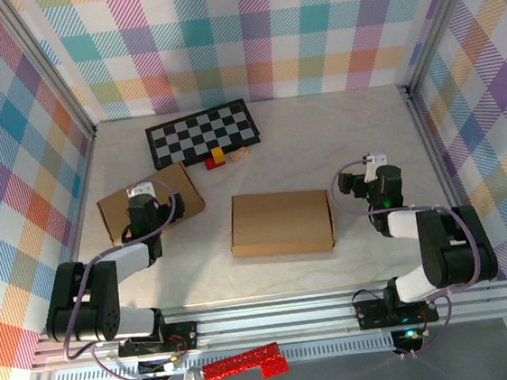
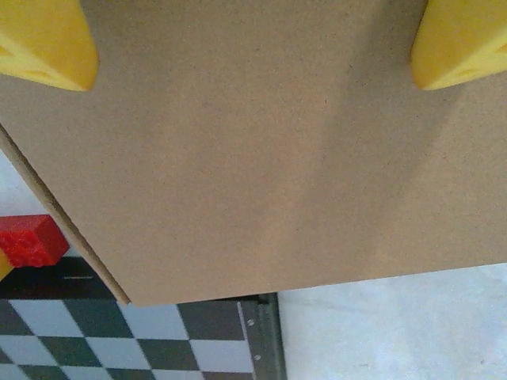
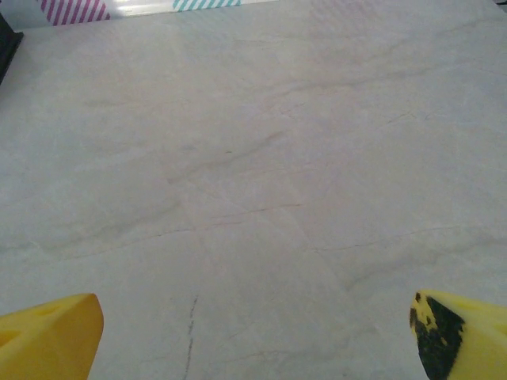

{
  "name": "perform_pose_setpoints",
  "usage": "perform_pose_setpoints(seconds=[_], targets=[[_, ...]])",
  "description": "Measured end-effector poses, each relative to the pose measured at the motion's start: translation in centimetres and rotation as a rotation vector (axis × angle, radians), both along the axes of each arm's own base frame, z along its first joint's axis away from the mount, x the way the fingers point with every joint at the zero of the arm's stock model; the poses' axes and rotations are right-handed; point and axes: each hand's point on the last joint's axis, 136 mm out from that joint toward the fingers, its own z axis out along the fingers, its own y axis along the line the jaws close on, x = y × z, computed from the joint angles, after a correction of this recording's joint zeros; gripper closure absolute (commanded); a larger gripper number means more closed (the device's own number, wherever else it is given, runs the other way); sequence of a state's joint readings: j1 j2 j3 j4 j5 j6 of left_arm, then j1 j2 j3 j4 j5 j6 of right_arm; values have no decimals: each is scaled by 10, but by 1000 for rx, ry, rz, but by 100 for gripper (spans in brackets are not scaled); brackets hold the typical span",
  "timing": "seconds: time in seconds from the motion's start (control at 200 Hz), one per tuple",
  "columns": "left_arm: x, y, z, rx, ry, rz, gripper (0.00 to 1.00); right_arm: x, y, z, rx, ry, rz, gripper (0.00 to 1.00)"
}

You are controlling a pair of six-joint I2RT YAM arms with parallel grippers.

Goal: Fold the paper box

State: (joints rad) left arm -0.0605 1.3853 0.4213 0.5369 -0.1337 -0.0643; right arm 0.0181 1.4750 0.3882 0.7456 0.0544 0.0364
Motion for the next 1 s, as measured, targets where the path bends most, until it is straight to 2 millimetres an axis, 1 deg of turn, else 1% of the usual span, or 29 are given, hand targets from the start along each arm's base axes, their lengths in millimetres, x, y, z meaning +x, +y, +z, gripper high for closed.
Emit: perform_pose_setpoints(seconds=[0.115,0.215,0.28,0.325,1.0], targets=[[10,-5,0,11,-51,-39,0,-2,-5,-15,1,20,-18,1],[16,-5,-6,41,-107,-49,0,1,-6,-9,2,-7,-24,1],[20,-4,-1,41,-126,-48,0,2,-7,-7,1,-16,-28,1],[22,-5,-2,40,-124,-51,0,2,-8,-7,0,-15,-31,1],[22,-5,-2,46,-126,-53,0,3,-10,-6,-8,-17,-47,1]])
